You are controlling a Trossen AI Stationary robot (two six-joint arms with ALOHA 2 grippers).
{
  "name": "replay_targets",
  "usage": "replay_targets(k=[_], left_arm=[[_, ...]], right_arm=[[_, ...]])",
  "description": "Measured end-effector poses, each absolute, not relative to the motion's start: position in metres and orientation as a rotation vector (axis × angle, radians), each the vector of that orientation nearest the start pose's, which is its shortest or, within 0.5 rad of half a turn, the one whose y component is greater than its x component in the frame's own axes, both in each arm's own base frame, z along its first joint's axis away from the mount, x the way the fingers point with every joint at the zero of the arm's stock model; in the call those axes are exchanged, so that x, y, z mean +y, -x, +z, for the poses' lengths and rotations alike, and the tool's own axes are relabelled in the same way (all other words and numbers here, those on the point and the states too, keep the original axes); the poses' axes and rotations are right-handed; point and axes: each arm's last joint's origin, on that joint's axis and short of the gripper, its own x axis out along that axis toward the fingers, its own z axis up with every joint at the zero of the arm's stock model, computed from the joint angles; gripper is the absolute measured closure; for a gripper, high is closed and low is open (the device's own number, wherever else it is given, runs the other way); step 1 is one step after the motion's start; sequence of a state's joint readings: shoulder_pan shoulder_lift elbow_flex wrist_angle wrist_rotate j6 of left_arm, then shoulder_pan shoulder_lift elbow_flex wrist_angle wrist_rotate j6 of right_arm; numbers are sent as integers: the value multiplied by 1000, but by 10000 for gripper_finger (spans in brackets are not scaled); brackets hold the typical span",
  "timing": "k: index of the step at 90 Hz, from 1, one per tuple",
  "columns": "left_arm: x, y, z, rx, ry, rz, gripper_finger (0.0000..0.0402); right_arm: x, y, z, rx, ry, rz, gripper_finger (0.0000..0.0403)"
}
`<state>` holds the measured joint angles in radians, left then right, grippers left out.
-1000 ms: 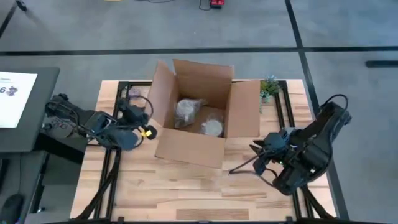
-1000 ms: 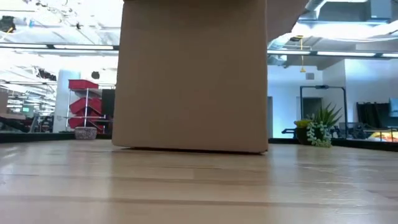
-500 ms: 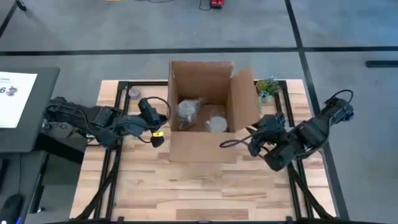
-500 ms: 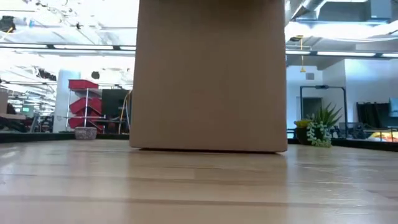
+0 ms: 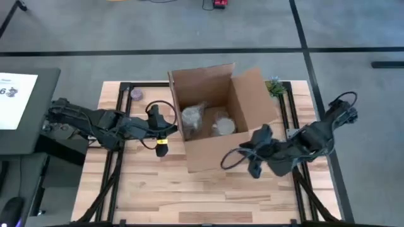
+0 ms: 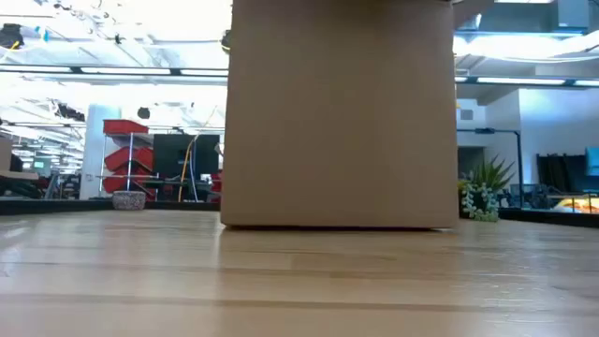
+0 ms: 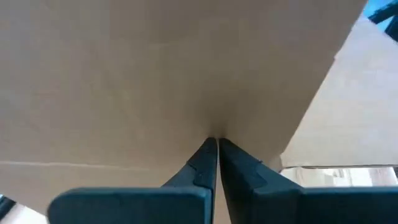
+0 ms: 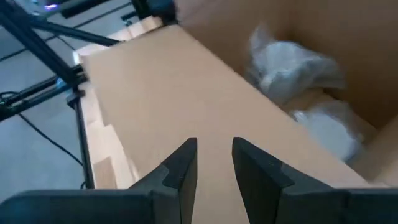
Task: Wrap mug
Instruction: Close the cardboard box
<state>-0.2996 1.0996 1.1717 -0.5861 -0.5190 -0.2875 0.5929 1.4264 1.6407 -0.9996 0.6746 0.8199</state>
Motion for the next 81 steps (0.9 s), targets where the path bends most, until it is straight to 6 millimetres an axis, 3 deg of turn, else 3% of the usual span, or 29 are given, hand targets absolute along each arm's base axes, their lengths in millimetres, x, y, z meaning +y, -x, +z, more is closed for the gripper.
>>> replay_targets(k=[17, 29, 37, 50, 63, 81], left_arm=[[-52, -215, 371, 435, 103, 270, 402], [-52, -216, 371, 434, 109, 271, 402], [-52, -215, 371, 434, 109, 271, 402], [-52, -215, 371, 433, 107, 272, 402], [-52, -215, 371, 431, 103, 283, 402], [-51, -215, 371, 423, 138, 294, 402]], right_arm=[[104, -257, 434, 440, -254, -365, 310], [56, -262, 466, 380, -205, -415, 302], [17, -264, 477, 381, -185, -429, 293], [-46, -278, 466, 459, -184, -439, 285], [-101, -298, 450, 481, -123, -553, 284], [-149, -308, 449, 321, -201, -665, 284]])
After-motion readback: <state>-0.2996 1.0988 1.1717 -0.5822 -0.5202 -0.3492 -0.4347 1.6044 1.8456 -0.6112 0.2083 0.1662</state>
